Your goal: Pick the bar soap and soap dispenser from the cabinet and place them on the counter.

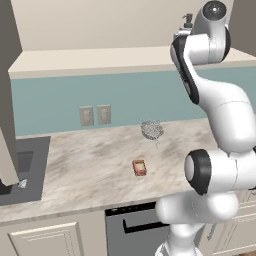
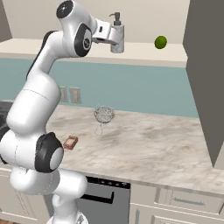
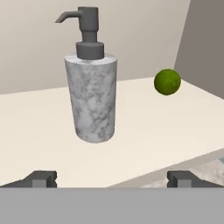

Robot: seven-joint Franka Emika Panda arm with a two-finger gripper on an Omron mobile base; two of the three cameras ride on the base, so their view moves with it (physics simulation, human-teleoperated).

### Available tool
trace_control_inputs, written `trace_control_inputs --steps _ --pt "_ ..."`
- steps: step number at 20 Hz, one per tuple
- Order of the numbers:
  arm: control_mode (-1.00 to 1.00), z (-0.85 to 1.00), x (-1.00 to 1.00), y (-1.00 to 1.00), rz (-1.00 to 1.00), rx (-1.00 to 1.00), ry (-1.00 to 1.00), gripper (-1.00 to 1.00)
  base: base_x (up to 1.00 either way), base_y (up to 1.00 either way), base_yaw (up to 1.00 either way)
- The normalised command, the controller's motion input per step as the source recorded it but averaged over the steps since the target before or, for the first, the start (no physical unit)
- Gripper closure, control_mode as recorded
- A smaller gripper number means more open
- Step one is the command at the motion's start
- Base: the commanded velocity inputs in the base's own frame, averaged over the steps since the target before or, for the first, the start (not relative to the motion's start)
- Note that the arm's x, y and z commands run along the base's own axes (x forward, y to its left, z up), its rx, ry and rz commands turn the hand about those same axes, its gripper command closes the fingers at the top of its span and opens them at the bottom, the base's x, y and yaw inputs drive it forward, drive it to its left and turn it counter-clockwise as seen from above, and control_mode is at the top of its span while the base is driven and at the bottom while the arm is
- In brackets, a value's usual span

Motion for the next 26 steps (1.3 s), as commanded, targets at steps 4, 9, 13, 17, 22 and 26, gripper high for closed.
trace_control_inputs --steps 4,9,13,17,22,26 --pt "-1.0 0.0 0.38 -0.12 0.0 0.01 0.0 -1.0 0.0 0.0 0.0" --pt "-1.0 -0.01 0.38 -0.06 0.0 0.0 0.0 -1.0 0.0 0.0 0.0" --pt "-1.0 -0.03 0.33 -0.02 0.0 0.0 -0.02 -1.0 0.0 0.0 0.0" --pt "-1.0 -0.03 0.25 -0.04 0.01 0.0 -0.03 -1.0 0.0 0.0 0.0" --pt "-1.0 -0.06 0.18 -0.08 0.02 0.0 -0.05 -1.0 0.0 0.0 0.0" --pt "-1.0 -0.08 0.14 -0.03 0.01 0.0 -0.06 -1.0 0.0 0.0 0.0"
